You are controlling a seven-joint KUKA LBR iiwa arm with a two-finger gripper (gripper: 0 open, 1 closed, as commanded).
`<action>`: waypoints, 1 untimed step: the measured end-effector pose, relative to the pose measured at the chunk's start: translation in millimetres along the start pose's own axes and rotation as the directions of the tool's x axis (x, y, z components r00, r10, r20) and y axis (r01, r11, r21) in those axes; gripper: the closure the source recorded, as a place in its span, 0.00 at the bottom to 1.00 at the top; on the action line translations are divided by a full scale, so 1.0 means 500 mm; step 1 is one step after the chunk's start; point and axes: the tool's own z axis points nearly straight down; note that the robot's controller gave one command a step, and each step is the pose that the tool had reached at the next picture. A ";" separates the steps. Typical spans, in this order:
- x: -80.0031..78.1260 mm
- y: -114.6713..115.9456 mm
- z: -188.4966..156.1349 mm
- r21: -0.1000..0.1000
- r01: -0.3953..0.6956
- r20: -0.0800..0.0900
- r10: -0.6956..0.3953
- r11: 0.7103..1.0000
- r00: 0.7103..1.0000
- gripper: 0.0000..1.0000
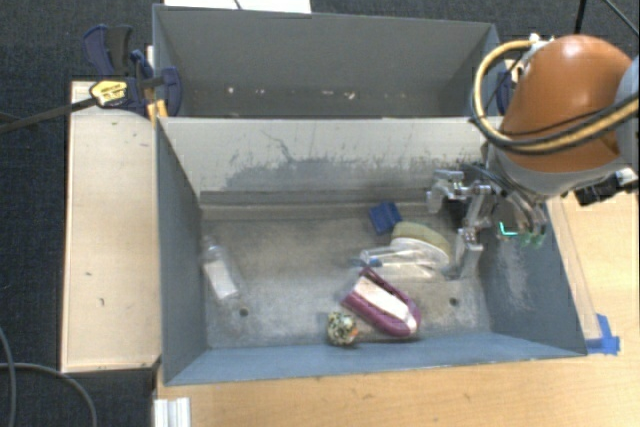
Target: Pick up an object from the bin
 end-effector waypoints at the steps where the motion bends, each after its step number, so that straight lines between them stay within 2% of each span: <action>1: 0.015 -0.002 0.119 0.000 -0.019 0.001 0.019 1.000 1.000 0.00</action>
Offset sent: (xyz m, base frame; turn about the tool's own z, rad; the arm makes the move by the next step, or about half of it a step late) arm -0.0068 -0.0013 -0.0565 0.0205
